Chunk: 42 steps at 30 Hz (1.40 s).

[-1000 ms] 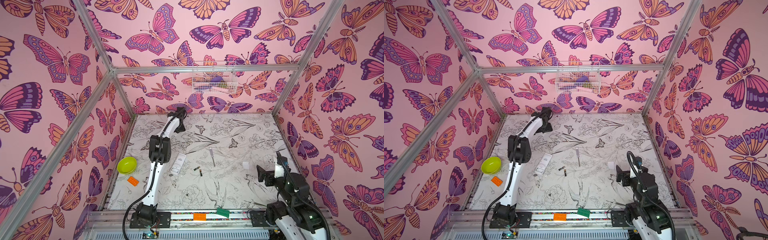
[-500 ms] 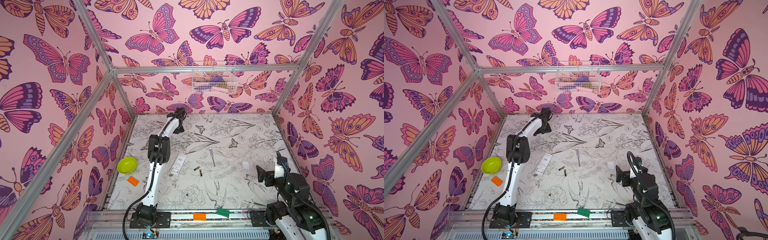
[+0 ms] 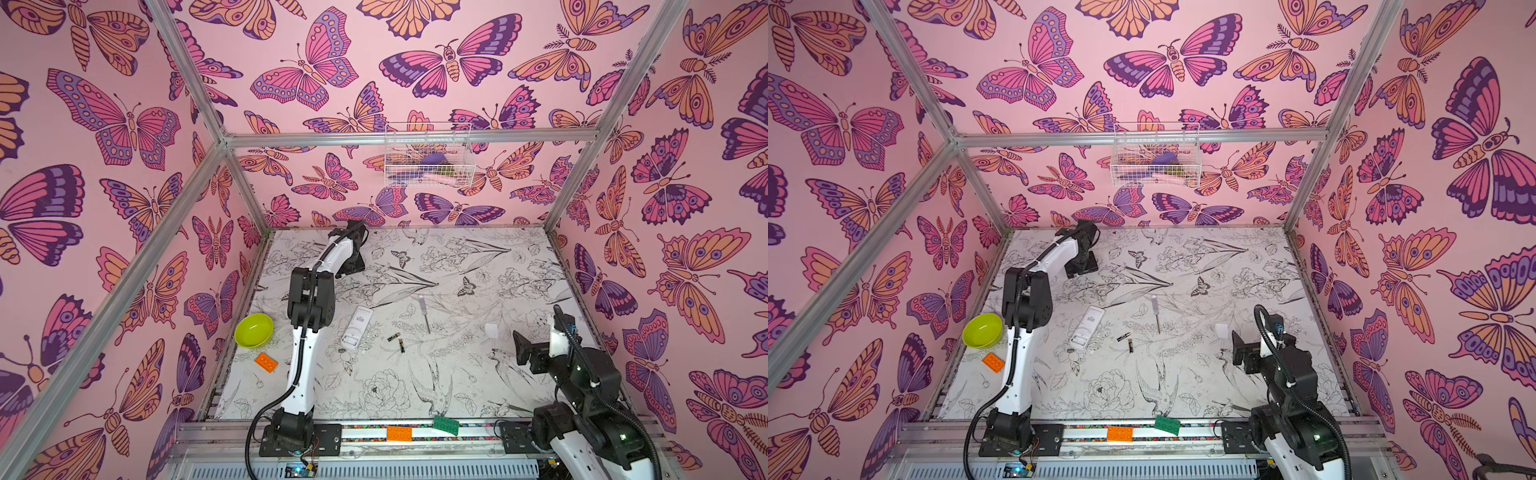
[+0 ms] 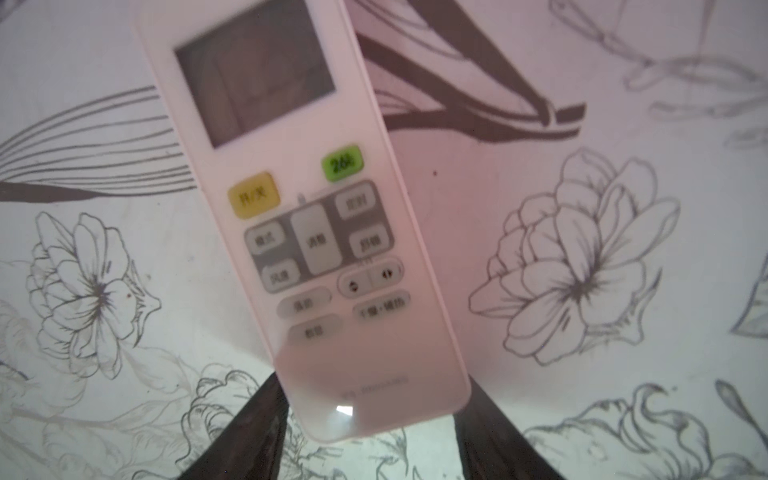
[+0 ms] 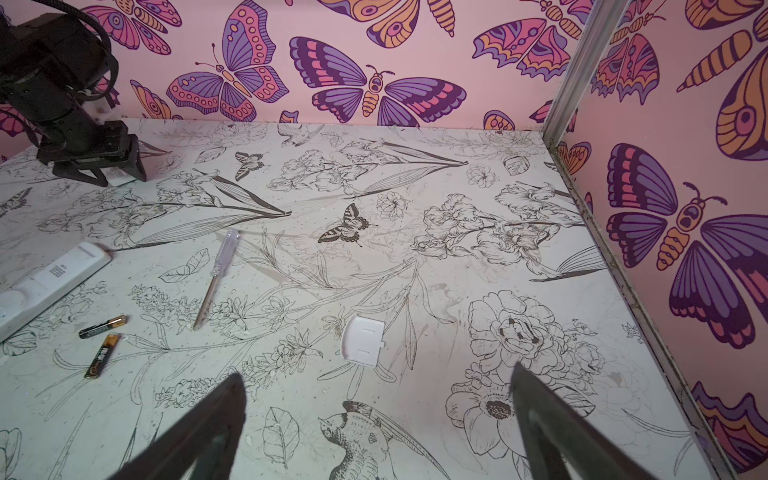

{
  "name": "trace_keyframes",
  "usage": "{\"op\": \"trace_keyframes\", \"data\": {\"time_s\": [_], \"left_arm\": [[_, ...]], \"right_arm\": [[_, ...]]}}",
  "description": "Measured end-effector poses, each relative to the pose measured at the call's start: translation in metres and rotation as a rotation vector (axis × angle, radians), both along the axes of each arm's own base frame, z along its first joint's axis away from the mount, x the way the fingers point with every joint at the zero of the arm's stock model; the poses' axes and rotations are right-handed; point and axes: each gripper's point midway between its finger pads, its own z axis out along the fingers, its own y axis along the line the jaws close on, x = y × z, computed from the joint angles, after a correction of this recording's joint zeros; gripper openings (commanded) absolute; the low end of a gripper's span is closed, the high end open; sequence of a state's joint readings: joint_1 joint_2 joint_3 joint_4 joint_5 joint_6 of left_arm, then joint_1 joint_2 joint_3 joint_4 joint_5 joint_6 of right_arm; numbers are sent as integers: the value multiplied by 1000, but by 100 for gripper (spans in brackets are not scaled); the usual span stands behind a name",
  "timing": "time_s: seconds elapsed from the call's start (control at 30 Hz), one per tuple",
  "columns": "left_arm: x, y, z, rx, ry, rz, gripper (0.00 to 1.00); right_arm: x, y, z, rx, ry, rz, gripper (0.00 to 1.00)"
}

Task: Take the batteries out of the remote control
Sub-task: 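Lower the left gripper onto the button remote and grasp it, then lift the button remote with the left gripper while the right gripper approaches it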

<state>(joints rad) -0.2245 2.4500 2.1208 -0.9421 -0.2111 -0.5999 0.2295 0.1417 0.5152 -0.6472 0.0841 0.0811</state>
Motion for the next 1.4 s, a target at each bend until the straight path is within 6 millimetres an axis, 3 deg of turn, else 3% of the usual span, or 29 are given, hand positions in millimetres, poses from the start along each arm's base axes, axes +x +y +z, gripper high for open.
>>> {"op": "trace_keyframes", "data": {"time_s": [0.1, 0.17, 0.23, 0.3, 0.5, 0.63, 0.83, 0.97, 1.07, 1.3, 1.4], "left_arm": [[-6, -1, 1, -9, 14, -9, 56], [-8, -2, 2, -14, 15, -13, 66], [-8, -2, 5, -13, 11, -21, 83], [-7, 0, 6, -8, 6, -17, 89], [-4, 11, 8, -19, 1, 6, 94], [7, 20, 12, -32, -21, 25, 87], [26, 25, 0, -55, -36, 33, 75], [33, 24, -2, -65, -42, 21, 60], [34, 24, -2, -64, -45, 19, 50], [31, 21, -1, -70, -46, -4, 47], [21, 12, 0, -75, -24, -48, 34]], "right_arm": [[-1, 0, 1, 1, -5, 0, 99], [-1, 0, 2, 2, -13, 1, 99], [-2, 0, 3, 3, -15, 3, 99], [-2, 0, 3, 3, -15, 4, 99], [-2, 1, 4, 4, -21, 8, 99], [-2, 1, 4, 4, -21, 8, 99], [-2, 1, 3, 4, -14, 11, 99], [-2, 2, 3, 4, -14, 12, 99], [-2, 2, 2, 4, -12, 12, 99], [-1, 2, 2, 3, -9, 11, 99], [-1, 2, 2, 3, -9, 11, 99]]}}
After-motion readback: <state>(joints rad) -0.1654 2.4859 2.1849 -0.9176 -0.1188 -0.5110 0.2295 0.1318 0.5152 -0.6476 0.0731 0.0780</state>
